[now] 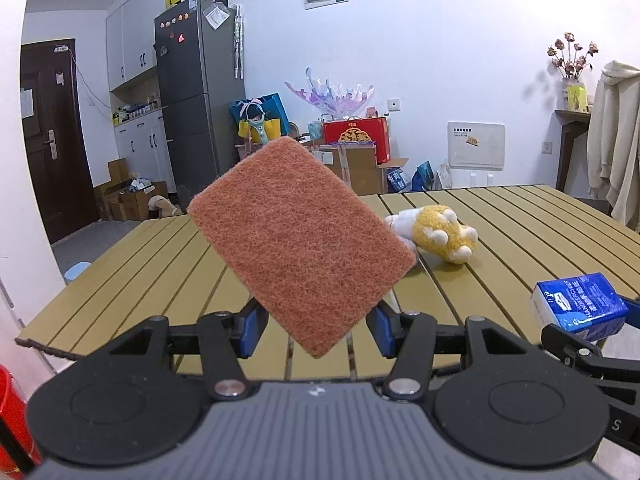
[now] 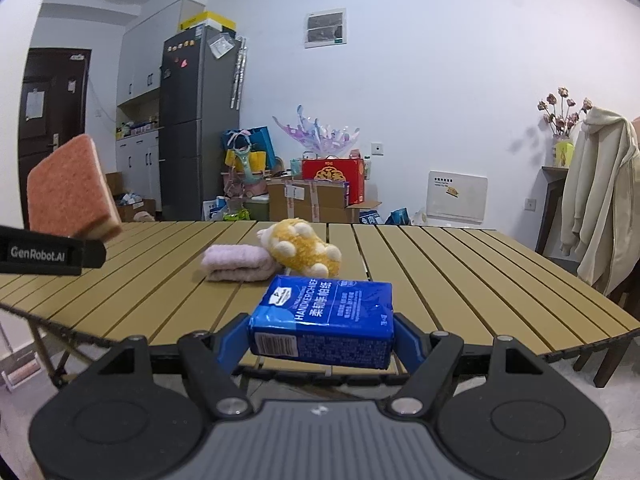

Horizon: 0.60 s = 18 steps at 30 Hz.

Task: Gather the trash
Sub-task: 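Carry the sponge and tissue pack down over the black bin with both grippers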

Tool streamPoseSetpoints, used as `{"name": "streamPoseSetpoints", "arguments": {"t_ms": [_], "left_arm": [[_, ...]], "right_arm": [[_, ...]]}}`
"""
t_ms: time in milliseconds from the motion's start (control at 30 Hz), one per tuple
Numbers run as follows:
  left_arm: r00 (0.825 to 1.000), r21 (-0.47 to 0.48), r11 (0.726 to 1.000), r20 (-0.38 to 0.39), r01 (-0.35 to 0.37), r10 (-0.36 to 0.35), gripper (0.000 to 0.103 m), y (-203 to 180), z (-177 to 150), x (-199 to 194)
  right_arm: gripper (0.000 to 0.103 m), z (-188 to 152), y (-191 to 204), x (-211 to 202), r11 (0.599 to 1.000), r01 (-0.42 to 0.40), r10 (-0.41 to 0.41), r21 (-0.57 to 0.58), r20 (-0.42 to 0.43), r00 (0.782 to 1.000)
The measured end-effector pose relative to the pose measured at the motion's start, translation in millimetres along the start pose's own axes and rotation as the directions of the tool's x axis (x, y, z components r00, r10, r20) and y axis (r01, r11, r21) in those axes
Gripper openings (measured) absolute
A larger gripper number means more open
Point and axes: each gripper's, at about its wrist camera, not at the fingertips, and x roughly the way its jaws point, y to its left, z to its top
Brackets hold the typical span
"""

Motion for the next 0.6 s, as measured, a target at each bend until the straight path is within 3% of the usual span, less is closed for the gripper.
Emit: {"name": "streamPoseSetpoints", "arguments": {"t_ms": [600], "left_arm": [[0.994, 0.033, 0.999, -0.108, 0.028, -0.025, 0.055, 9.6, -68.2, -65.0]], "right_arm": [[0.074, -39.3, 7.9, -76.9, 0.997, -0.040, 0.034, -0.063, -0.085, 0.996]]}}
